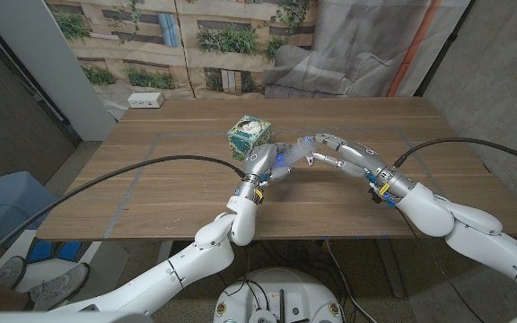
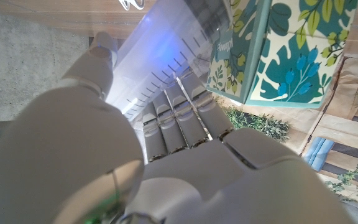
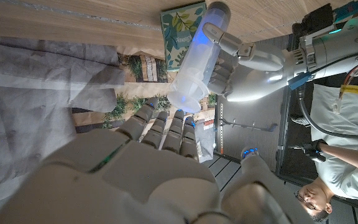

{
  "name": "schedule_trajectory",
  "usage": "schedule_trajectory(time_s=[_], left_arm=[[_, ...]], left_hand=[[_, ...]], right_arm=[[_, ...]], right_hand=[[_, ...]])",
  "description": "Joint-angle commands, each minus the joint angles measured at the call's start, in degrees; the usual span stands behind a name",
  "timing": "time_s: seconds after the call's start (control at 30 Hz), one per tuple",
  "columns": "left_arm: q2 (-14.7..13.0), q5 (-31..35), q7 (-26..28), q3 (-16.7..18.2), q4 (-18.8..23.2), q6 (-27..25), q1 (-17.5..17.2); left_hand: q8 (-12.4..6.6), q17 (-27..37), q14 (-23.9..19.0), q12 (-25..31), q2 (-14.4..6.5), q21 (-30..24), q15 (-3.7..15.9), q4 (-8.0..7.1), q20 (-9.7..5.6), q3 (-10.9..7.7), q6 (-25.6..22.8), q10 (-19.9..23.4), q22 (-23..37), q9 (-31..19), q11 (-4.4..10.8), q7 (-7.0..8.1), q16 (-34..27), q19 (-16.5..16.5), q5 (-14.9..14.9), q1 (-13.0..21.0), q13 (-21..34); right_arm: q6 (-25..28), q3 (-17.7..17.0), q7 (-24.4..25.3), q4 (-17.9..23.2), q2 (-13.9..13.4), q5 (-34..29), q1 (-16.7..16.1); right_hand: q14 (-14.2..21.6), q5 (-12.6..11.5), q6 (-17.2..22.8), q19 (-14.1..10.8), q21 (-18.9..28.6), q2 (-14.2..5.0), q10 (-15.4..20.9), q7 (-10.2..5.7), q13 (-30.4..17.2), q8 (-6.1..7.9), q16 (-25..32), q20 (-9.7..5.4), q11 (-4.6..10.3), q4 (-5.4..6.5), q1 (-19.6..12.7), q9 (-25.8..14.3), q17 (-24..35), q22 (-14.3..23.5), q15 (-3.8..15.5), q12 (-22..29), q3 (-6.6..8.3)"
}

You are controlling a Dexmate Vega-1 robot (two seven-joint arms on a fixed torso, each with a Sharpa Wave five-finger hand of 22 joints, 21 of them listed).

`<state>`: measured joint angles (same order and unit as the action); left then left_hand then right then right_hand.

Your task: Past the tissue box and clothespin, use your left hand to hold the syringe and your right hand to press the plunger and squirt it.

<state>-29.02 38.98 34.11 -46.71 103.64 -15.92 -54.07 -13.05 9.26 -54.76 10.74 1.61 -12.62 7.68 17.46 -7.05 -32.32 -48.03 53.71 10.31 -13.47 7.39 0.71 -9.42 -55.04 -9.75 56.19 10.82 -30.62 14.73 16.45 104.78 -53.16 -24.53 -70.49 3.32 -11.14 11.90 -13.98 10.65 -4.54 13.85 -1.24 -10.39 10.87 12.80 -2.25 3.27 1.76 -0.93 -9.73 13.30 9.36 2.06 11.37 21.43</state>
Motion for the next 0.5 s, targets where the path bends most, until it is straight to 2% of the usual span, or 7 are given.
schedule_trajectory(time_s=[0.03,0.23,0.5], left_arm=[[-0.3,-0.2,-0.7,0.4,0.3,-0.6,-0.1],[-0.8,0.0,-2.2,0.4,1.4,-1.4,0.0],[-3.3,1.1,-6.7,1.2,6.0,-4.6,-0.7]], left_hand=[[-0.30,0.2,-0.3,0.4,-10.7,-0.3,4.94,-8.38,-2.28,-9.07,-3.1,1.9,0.0,-0.1,1.95,-0.35,-0.5,-1.0,-0.3,-10.3,0.1],[-0.32,0.2,-0.2,0.4,-10.7,-0.3,4.99,-8.34,-2.24,-9.19,-3.2,1.9,0.0,-0.1,1.89,-0.30,-0.5,-1.0,-0.3,-10.4,0.1],[-0.31,0.2,-0.2,0.4,-10.7,-0.3,4.94,-8.33,-2.21,-9.30,-3.1,1.9,0.1,-0.1,1.81,-0.25,-0.4,-0.9,-0.3,-10.5,0.1]], right_arm=[[0.3,-2.1,1.5,0.0,0.3,0.8,-0.8],[-0.6,-2.6,2.3,-1.1,1.3,2.0,-0.3],[-0.4,-3.1,2.6,-2.8,2.3,3.0,0.8]], right_hand=[[0.6,-0.4,0.5,-0.6,0.3,-2.39,0.4,0.15,-0.2,0.18,0.2,-0.26,-0.01,0.31,-0.1,-0.3,0.0,0.2,1.75,-0.3,0.13],[1.0,-0.5,0.8,-0.8,0.4,-2.30,0.7,-0.03,-0.2,0.24,0.3,-0.14,-0.12,0.33,-0.2,-0.3,0.0,0.2,1.52,-0.2,0.20],[1.1,-0.5,0.8,-1.0,0.4,-2.18,0.7,-0.04,-0.2,0.21,0.2,0.06,-0.34,0.39,-0.2,-0.3,-0.1,0.2,1.40,-0.2,0.23]])
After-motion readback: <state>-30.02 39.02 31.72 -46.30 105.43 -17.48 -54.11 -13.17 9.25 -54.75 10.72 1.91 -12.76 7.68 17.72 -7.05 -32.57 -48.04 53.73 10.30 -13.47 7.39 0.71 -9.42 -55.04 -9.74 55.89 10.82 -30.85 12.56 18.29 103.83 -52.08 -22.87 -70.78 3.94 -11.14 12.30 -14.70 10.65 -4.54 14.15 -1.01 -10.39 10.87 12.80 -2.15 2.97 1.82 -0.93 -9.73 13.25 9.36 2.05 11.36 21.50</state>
